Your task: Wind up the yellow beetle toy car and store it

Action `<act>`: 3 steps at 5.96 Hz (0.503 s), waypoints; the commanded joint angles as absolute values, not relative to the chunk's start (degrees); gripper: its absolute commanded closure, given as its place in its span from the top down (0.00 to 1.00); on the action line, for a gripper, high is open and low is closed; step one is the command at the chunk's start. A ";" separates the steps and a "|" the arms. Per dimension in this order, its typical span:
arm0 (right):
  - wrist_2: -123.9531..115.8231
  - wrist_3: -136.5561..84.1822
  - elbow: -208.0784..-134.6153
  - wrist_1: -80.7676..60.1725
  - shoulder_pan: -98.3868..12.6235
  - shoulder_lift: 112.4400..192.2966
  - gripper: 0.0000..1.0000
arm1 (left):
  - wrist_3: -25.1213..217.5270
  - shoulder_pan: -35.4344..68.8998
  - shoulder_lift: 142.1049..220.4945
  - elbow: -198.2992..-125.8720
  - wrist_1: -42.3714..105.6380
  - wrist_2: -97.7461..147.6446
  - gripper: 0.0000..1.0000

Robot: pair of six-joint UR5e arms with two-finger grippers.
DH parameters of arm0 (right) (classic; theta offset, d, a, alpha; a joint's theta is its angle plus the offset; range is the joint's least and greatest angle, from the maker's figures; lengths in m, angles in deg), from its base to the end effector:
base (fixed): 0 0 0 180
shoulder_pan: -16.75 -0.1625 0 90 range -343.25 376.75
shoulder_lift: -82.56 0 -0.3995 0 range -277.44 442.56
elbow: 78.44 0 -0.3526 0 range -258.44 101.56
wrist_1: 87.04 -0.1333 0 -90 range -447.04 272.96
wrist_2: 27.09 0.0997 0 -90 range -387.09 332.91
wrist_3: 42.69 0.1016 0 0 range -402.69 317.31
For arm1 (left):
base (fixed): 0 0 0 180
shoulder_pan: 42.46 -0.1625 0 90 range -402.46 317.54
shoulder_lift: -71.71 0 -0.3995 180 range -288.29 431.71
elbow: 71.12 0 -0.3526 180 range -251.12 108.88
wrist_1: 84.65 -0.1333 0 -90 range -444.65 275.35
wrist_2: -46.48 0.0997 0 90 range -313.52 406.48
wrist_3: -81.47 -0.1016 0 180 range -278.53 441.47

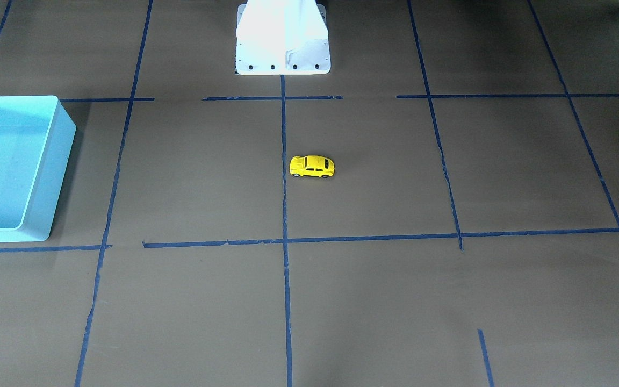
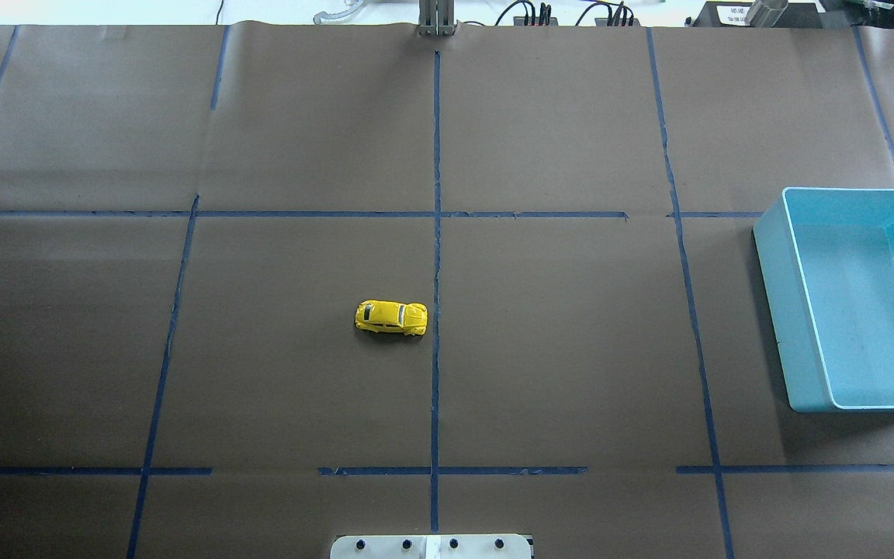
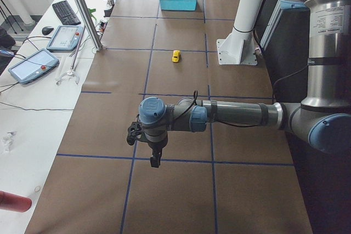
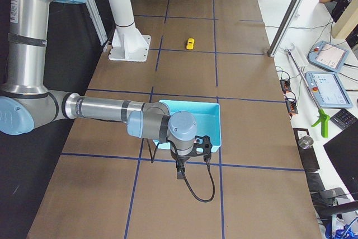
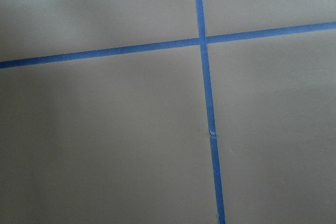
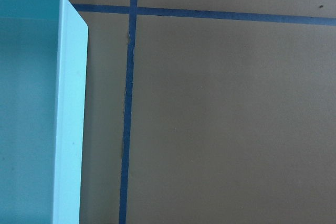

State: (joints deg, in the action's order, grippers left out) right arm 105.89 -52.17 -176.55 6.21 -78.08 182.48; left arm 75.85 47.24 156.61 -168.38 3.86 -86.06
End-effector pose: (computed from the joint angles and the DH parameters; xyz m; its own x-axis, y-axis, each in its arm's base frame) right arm 0.0955 -0.3696 0.6500 0.7279 -0.0436 0.6843 0.0365 0.9990 0.0249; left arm -0.0624 -0.4177 0.6208 0.7327 0.1096 -0.6717 -0.0774 0.9940 0.0778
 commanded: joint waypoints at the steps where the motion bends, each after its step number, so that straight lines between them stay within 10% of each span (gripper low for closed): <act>1: 106.07 -52.18 -177.57 6.21 -78.08 182.41 1.00 | 75.85 47.27 156.52 -168.59 3.86 -86.06 1.00; 3: 105.81 -52.27 -177.58 6.12 -78.08 182.14 1.00 | 75.85 47.27 156.52 -168.24 3.77 -86.06 1.00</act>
